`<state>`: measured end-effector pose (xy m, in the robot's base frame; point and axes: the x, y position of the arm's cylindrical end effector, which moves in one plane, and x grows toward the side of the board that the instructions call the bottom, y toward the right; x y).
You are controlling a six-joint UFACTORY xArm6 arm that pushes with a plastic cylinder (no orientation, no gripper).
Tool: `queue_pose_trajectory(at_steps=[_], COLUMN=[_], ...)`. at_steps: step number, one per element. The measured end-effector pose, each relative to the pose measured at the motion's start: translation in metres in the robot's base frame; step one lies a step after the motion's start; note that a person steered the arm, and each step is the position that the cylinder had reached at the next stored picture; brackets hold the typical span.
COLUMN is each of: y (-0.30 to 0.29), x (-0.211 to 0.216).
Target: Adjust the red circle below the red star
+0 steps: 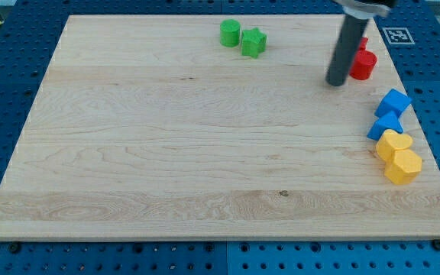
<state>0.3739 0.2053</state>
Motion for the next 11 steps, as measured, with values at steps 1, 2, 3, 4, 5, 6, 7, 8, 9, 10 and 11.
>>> queue_pose_trajectory(at_steps=[1,2,3,4,5,6,7,8,9,10,11], y=[0.043,0.082,0.102,0.103,0.102,0.095,0.071,0.060,0.058,0.057,0.057], x=[0.009,0.013,0.006,-0.006,-0.013,-0.023,-0.043,-0.042,-0.037,-0.037,-0.036])
